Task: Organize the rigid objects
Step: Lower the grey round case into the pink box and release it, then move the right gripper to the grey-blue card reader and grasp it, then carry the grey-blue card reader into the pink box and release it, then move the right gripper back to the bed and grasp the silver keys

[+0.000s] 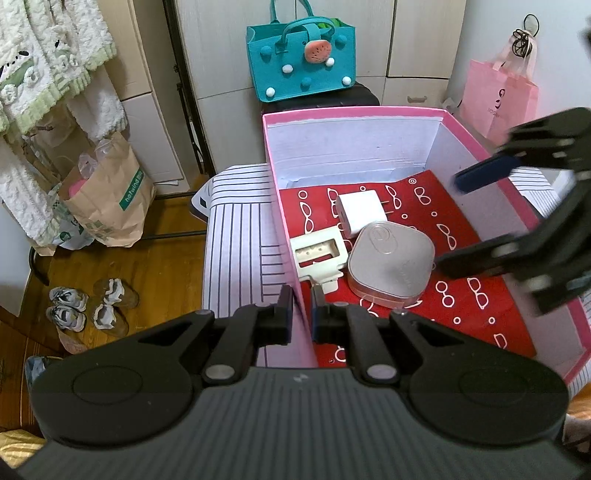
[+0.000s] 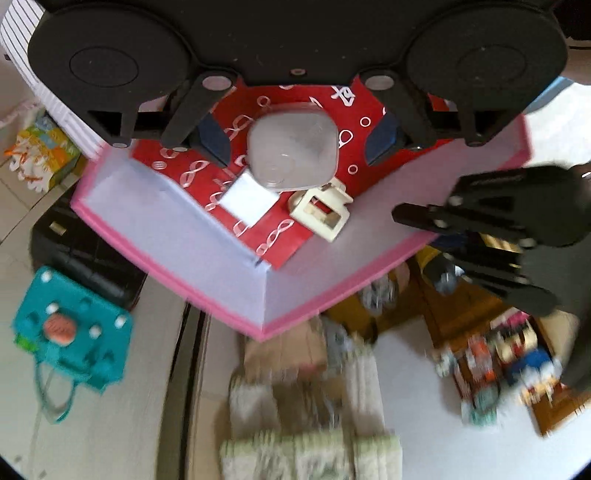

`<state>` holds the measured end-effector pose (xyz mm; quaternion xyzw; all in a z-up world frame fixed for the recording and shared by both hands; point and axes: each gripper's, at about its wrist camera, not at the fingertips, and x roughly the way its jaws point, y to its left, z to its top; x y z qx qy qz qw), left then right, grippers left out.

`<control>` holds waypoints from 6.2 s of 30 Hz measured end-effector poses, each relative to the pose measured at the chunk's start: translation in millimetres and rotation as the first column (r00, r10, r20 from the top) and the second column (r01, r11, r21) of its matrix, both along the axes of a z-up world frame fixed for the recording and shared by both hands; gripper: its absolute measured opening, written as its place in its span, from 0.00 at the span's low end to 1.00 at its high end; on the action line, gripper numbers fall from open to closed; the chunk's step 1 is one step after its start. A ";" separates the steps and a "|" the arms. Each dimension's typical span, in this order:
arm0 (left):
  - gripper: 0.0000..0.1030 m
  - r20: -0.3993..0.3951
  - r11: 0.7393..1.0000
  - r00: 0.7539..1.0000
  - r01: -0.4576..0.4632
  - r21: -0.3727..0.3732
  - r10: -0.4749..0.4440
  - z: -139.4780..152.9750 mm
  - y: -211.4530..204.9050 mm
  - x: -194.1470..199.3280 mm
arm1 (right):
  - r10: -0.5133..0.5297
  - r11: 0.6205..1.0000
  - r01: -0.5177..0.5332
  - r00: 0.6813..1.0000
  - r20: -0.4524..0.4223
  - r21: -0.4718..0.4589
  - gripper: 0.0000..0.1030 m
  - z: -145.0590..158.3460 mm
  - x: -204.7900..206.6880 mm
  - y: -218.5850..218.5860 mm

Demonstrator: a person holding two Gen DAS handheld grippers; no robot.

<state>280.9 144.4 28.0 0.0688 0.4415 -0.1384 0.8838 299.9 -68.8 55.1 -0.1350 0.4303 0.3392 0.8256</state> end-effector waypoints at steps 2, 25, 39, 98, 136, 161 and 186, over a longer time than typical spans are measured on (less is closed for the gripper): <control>0.08 0.000 1.000 1.000 0.000 0.000 0.000 -0.2 0.0 0.0 | -0.023 0.999 0.020 0.998 0.057 0.048 0.81 6.2 -8.7 -15.4; 0.08 -0.059 1.000 0.998 -0.024 0.004 0.025 1.4 -1.4 -4.7 | -0.382 0.918 0.366 0.919 0.094 0.150 0.81 -56.2 -100.7 -188.0; 0.08 -0.059 0.997 0.995 -0.080 0.014 0.081 3.0 -7.0 -11.6 | -0.368 0.928 0.372 0.922 0.118 -0.005 0.84 -103.8 -123.5 -197.7; 0.06 -0.081 0.995 0.994 -0.063 0.079 0.070 7.4 -13.9 -13.4 | -0.584 0.811 0.584 0.811 0.046 -0.001 0.64 -117.5 -63.9 -251.5; 0.06 -0.123 0.999 0.992 -0.014 0.033 0.018 11.9 -4.0 -10.9 | 0.193 0.977 -0.184 0.978 -0.084 0.107 0.64 -11.8 -29.2 0.3; 0.07 -0.146 0.999 0.989 0.016 0.035 -0.011 13.2 -3.9 -8.5 | 0.383 0.917 -0.392 0.916 -0.123 -0.066 0.67 -51.8 2.3 75.2; 0.07 -0.098 1.000 0.995 -0.001 0.022 0.003 11.2 -2.5 -15.9 | -0.185 0.968 0.143 0.963 0.198 0.208 0.68 -9.5 -85.2 -140.6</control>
